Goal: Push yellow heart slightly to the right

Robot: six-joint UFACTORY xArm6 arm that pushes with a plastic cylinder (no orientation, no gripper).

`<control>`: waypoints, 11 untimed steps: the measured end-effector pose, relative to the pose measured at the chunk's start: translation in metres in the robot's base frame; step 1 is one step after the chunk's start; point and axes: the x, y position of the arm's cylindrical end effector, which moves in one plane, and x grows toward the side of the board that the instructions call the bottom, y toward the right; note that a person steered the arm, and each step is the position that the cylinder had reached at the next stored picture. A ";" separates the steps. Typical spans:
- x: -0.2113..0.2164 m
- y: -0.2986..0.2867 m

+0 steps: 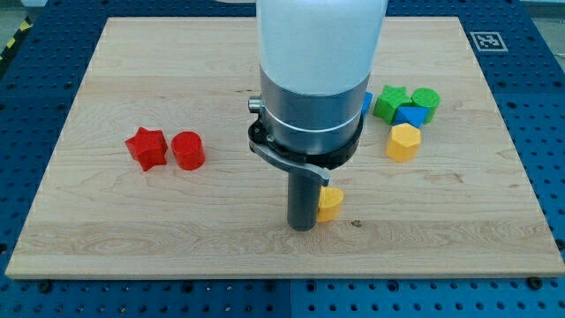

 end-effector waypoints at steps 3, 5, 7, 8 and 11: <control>-0.006 -0.013; -0.006 -0.013; -0.006 0.010; -0.006 0.011; 0.005 0.010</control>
